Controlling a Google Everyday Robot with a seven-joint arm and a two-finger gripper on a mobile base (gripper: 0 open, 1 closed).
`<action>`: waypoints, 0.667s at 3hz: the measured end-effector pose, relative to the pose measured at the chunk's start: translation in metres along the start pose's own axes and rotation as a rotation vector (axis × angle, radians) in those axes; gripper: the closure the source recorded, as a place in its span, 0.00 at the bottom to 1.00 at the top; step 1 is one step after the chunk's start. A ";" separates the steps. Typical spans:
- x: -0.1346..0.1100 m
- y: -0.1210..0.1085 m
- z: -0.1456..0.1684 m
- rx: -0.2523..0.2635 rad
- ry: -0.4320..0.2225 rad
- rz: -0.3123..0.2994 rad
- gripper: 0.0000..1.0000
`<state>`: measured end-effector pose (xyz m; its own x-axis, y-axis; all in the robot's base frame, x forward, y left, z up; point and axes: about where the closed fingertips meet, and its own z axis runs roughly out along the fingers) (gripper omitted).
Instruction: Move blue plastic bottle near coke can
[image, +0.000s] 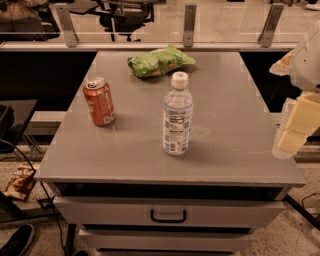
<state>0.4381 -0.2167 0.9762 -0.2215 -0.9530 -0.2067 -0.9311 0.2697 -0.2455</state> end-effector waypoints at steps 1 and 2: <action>0.000 0.000 0.000 0.000 0.000 0.000 0.00; -0.010 -0.006 0.008 -0.018 -0.024 0.007 0.00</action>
Offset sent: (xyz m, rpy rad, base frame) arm 0.0253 0.0220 -0.0162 0.0712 0.0528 0.0073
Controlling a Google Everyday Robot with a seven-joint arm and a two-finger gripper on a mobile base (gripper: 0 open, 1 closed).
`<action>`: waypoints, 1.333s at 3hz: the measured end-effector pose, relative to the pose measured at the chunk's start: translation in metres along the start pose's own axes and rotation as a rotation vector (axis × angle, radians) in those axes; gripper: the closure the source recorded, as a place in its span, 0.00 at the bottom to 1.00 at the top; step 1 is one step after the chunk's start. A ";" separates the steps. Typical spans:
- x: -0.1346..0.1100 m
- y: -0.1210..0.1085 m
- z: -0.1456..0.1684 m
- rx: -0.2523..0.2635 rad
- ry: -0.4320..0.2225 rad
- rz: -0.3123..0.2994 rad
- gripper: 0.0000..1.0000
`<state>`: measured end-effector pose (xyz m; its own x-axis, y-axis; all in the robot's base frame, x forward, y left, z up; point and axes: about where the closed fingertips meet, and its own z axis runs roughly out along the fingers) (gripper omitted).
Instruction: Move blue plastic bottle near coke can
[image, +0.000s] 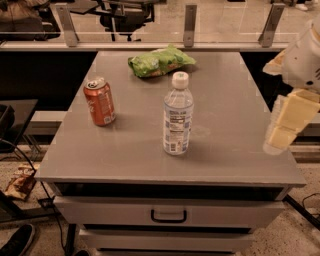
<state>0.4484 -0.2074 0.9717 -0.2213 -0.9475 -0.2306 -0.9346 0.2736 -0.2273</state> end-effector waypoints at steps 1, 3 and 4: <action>-0.025 -0.013 0.019 -0.025 -0.062 0.000 0.00; -0.085 -0.023 0.037 -0.067 -0.235 -0.001 0.00; -0.121 -0.010 0.046 -0.111 -0.335 -0.032 0.00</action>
Offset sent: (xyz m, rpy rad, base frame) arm 0.0656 0.0902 -0.0112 0.2802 0.0029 0.0623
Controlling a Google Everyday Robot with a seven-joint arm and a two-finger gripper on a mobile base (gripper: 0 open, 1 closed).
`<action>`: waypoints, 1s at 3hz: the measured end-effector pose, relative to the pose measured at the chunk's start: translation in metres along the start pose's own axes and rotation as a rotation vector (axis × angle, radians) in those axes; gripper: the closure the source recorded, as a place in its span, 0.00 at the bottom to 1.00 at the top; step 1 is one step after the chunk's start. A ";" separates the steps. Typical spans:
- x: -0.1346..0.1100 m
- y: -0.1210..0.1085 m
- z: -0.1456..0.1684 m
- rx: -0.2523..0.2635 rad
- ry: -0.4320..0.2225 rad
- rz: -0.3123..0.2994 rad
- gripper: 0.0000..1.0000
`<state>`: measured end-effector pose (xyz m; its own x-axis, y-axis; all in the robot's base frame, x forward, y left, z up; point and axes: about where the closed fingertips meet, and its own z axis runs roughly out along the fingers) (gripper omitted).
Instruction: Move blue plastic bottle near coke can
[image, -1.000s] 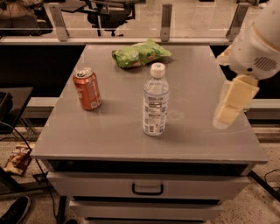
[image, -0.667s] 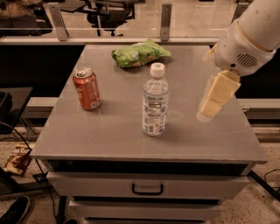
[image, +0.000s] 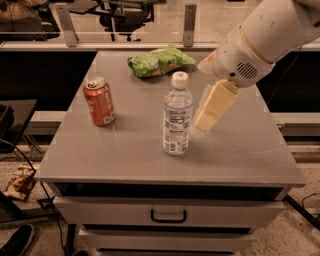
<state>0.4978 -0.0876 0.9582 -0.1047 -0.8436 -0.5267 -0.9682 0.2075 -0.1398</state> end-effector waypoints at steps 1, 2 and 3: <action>-0.012 0.007 0.021 -0.035 -0.034 -0.013 0.00; -0.013 0.010 0.041 -0.068 -0.053 -0.016 0.25; -0.016 0.007 0.044 -0.077 -0.069 -0.018 0.49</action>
Offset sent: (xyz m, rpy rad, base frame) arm 0.0033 0.0397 -0.0429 0.0714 0.0584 0.0694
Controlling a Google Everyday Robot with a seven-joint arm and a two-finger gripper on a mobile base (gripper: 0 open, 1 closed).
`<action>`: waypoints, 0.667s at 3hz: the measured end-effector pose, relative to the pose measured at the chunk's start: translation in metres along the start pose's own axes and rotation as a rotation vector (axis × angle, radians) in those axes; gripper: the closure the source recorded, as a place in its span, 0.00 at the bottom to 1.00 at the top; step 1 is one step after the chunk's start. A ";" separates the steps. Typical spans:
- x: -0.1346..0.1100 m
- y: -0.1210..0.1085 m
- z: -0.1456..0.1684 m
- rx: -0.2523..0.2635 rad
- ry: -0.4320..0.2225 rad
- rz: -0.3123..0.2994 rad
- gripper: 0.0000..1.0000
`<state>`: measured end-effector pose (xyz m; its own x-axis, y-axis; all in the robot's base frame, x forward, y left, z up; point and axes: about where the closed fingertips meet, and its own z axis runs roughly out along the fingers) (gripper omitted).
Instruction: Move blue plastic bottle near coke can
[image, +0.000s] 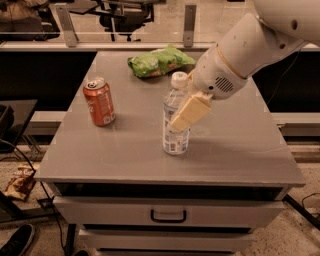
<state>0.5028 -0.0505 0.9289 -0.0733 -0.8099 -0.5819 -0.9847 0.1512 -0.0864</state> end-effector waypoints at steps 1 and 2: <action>-0.013 -0.008 -0.002 0.000 -0.023 -0.014 0.72; -0.036 -0.022 0.001 -0.015 -0.066 -0.007 0.95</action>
Offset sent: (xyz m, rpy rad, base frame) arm 0.0503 0.0507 0.0389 0.1314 0.0146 0.0207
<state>0.5272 -0.0237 0.9510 -0.0565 -0.7718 -0.6333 -0.9874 0.1369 -0.0787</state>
